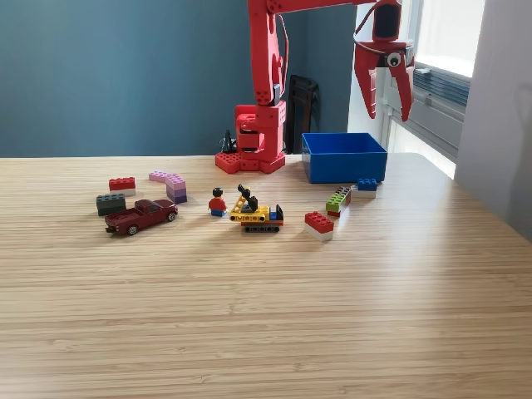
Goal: Grasp a lego block and put it in the bin.
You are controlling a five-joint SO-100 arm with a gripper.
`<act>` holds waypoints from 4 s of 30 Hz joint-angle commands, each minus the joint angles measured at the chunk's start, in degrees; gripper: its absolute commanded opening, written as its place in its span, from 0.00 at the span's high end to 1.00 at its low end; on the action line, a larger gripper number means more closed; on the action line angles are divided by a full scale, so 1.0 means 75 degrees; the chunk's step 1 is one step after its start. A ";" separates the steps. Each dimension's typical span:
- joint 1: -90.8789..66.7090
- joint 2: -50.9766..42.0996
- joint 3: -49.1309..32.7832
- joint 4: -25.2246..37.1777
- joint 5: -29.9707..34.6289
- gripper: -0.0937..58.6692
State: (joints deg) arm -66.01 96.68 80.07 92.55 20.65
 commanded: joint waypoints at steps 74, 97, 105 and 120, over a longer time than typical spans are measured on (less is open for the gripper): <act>1.0699 0.0645 0.1207 -0.2004 -0.3340 1.00; 1.2973 0.0645 0.1957 -0.2789 -0.5449 1.00; 1.3617 0.0645 0.2355 -0.3105 -0.6516 1.00; 1.4766 0.0645 0.3059 -0.2977 -0.9082 1.00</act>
State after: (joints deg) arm 42.54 97.12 103.18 69.87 -44.21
